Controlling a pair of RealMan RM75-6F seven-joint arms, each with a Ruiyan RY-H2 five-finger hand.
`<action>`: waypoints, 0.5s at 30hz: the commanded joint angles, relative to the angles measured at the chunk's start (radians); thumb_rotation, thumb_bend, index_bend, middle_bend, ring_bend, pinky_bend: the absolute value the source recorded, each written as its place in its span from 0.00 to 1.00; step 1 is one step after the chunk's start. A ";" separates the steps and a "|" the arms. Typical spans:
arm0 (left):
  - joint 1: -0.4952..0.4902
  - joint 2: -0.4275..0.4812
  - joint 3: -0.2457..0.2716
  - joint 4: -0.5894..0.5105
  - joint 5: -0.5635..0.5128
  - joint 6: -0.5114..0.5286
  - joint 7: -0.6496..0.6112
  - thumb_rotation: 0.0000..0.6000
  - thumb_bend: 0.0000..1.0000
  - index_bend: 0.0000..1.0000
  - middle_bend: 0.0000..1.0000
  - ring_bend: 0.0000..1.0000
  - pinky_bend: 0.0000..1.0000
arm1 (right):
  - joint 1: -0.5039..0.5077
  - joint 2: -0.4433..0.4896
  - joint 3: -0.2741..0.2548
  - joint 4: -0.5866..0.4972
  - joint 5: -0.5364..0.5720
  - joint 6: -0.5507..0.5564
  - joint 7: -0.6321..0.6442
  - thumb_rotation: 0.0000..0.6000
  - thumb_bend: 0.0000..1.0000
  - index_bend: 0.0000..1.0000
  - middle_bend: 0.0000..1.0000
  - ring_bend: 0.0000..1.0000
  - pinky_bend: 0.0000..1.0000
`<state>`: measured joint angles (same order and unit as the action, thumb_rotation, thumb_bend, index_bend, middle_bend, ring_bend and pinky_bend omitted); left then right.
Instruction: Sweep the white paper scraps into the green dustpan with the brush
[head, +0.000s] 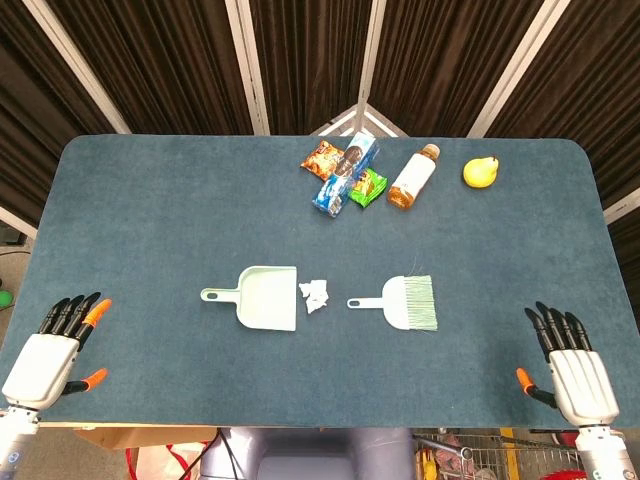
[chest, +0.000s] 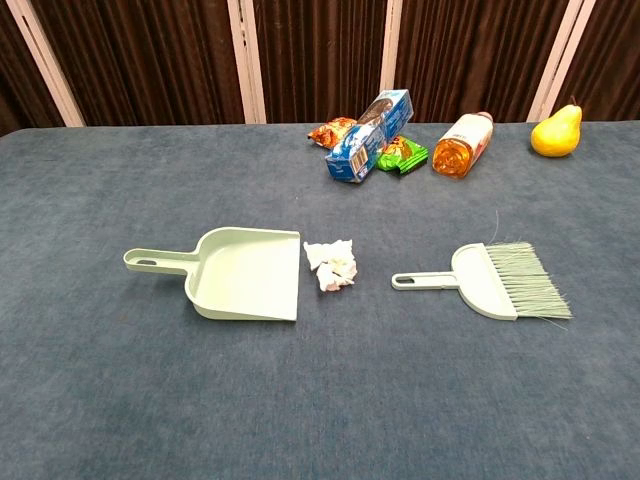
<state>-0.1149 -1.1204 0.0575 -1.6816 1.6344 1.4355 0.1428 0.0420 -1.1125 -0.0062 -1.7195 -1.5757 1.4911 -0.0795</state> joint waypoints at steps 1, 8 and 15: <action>0.001 -0.005 -0.001 0.009 0.013 0.011 -0.010 1.00 0.00 0.00 0.00 0.00 0.00 | -0.006 -0.011 0.005 0.013 -0.008 0.012 0.006 1.00 0.33 0.00 0.00 0.00 0.00; 0.004 -0.007 0.002 0.019 0.025 0.022 -0.018 1.00 0.00 0.00 0.00 0.00 0.00 | -0.007 -0.003 0.000 0.010 -0.005 0.004 0.009 1.00 0.33 0.00 0.00 0.00 0.00; 0.001 -0.006 0.001 0.015 0.012 0.009 -0.013 1.00 0.00 0.00 0.00 0.00 0.00 | -0.003 0.004 -0.009 -0.003 0.000 -0.020 -0.003 1.00 0.33 0.00 0.00 0.00 0.00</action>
<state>-0.1137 -1.1268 0.0579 -1.6666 1.6468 1.4451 0.1297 0.0381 -1.1096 -0.0141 -1.7206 -1.5774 1.4726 -0.0808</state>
